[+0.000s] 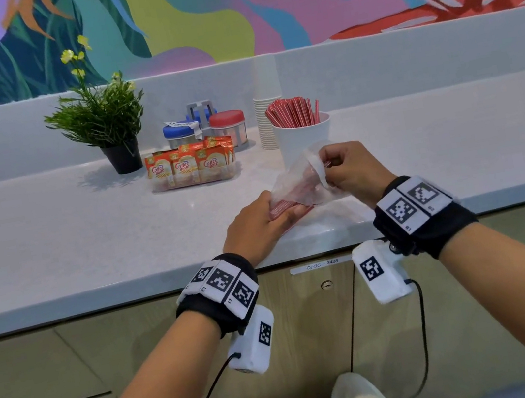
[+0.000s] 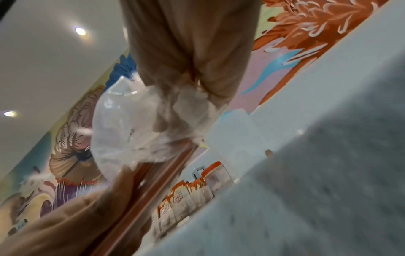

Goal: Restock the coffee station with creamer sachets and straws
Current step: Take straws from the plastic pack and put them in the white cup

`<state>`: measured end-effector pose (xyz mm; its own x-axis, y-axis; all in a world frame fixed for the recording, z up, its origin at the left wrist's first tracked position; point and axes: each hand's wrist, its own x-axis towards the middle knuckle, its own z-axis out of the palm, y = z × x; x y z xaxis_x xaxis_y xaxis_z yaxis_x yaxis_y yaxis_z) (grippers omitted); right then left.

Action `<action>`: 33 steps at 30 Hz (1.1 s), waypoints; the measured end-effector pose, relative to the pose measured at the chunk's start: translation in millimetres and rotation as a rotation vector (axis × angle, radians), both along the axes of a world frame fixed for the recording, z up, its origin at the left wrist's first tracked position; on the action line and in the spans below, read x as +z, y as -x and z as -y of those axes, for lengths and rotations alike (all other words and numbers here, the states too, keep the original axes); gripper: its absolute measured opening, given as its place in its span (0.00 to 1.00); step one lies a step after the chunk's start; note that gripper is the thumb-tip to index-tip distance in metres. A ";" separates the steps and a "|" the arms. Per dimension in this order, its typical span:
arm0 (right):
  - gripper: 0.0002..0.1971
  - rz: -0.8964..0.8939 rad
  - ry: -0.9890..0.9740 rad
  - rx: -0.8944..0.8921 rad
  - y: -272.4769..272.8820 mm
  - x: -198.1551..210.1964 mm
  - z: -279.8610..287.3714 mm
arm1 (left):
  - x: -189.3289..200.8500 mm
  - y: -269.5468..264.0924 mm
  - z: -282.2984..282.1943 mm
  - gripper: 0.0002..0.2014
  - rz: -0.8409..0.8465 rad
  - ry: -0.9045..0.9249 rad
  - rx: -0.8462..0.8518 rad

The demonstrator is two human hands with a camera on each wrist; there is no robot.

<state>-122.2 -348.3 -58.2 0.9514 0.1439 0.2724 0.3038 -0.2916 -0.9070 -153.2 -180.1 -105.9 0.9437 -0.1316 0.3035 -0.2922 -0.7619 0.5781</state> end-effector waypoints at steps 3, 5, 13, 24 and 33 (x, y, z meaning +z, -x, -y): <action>0.03 -0.023 0.010 0.008 -1.3 11.1 4.4 | -1.4 -3.3 -1.2 0.27 -0.004 -0.021 0.021; 0.07 -0.061 0.016 0.008 -3.9 12.4 7.0 | -2.7 -5.1 -1.6 0.24 0.003 -0.040 0.033; 0.13 -0.129 0.051 0.026 -5.6 0.3 -4.4 | -2.4 -3.3 0.8 0.23 0.009 -0.125 0.050; 0.09 0.150 0.201 -0.017 -3.8 30.8 -2.4 | -0.9 1.3 3.0 0.21 0.068 -0.156 0.042; 0.24 -0.084 -0.448 -0.117 -6.2 3.7 -31.2 | -3.6 -3.1 4.1 0.18 0.069 -0.145 0.084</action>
